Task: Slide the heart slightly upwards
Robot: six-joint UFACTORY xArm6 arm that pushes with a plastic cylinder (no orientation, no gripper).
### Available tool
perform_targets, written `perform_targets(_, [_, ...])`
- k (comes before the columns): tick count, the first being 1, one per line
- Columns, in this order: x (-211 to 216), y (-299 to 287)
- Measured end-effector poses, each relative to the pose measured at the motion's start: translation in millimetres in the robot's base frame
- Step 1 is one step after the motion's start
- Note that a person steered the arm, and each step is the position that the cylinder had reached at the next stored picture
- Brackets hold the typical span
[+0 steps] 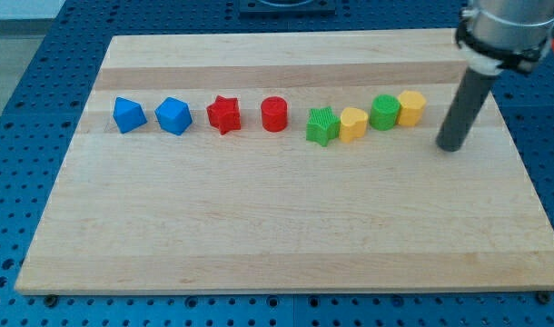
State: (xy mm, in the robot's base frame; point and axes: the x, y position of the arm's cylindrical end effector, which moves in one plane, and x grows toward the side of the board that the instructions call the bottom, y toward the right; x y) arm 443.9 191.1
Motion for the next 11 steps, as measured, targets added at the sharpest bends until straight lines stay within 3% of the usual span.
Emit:
perform_targets(2, [5.5,-68.5])
perform_targets(6, [-21.2,-73.6])
perform_targets(8, [6.8,-92.0])
perform_targets(11, [-23.8,-96.1])
